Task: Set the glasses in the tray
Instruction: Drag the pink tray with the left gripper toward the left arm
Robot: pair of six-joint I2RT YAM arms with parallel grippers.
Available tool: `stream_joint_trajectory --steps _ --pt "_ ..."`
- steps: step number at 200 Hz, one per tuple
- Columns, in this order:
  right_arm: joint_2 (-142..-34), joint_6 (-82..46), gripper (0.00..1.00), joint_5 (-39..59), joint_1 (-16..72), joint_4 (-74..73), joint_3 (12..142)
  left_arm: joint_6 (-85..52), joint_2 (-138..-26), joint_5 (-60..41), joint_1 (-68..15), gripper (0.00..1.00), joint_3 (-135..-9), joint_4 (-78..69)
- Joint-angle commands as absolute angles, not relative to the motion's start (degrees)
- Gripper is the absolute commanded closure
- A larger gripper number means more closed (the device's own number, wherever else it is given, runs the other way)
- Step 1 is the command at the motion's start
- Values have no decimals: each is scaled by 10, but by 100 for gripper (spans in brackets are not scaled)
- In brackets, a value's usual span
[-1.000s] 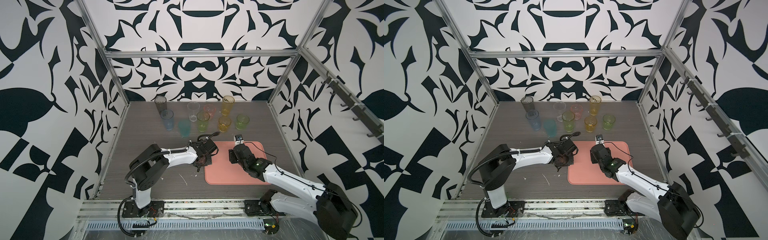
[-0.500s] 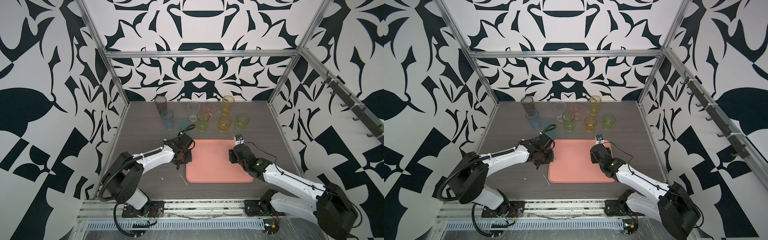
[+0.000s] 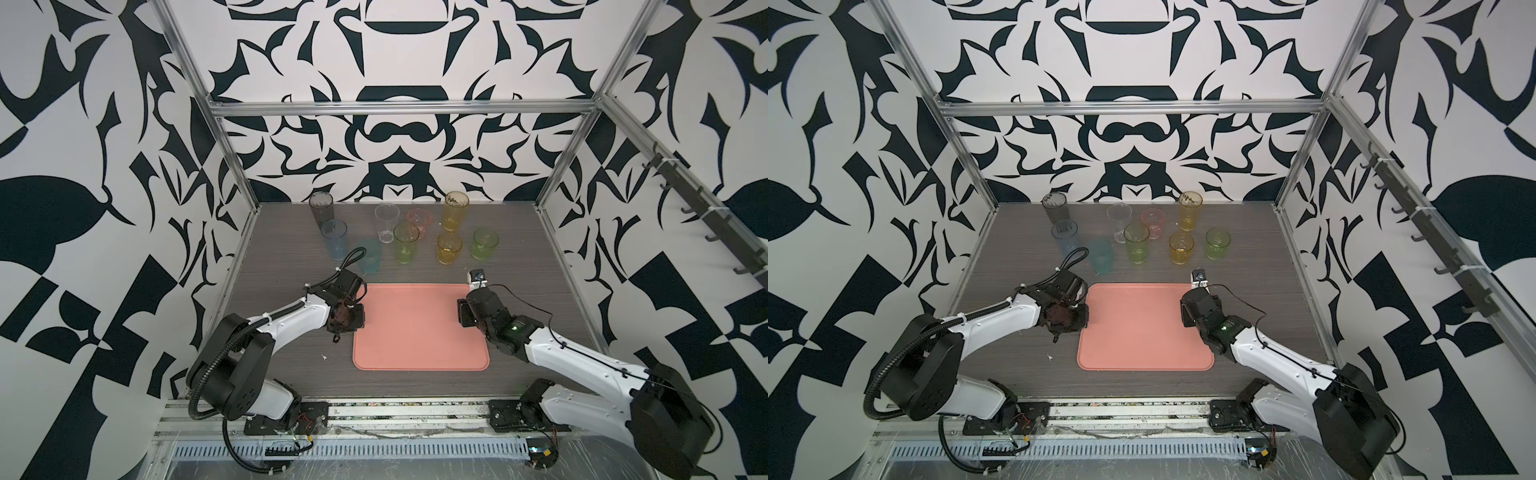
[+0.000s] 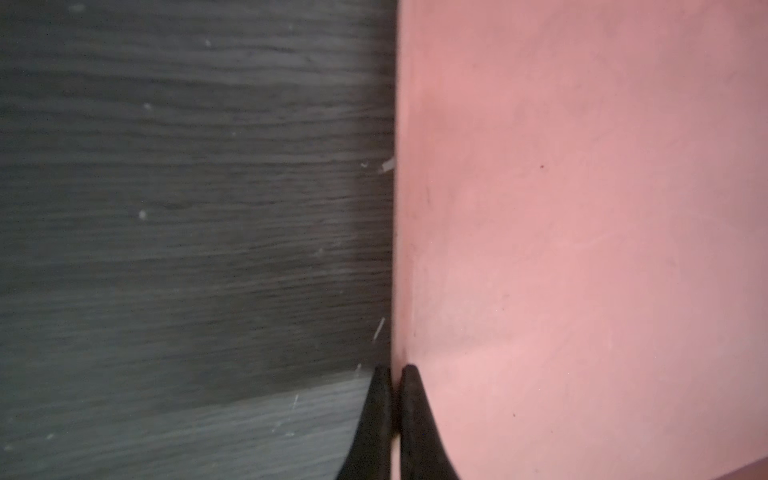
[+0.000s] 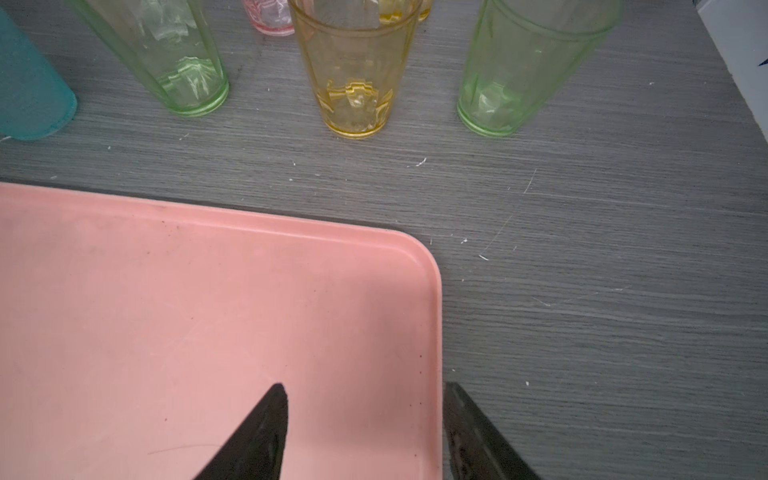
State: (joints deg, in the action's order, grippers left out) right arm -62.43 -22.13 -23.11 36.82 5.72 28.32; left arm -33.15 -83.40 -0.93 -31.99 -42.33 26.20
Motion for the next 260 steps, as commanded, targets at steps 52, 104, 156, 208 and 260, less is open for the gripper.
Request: stream_joint_trajectory --steps 52,104,156,208,260 --pt "-629 -225 37 -231 365 44 292 -323 -823 -24 -266 100 -411 242" --pt "-628 -225 37 -231 365 45 291 -278 -844 -58 -265 99 -428 245" --pt "-628 -225 37 -229 364 47 292 -251 -854 -71 -265 98 -438 249" --pt "-625 -225 37 -229 364 47 291 -255 -860 -55 -264 90 -444 253" --pt "-621 -224 37 -225 364 47 290 -272 -821 -45 -265 65 -449 268"
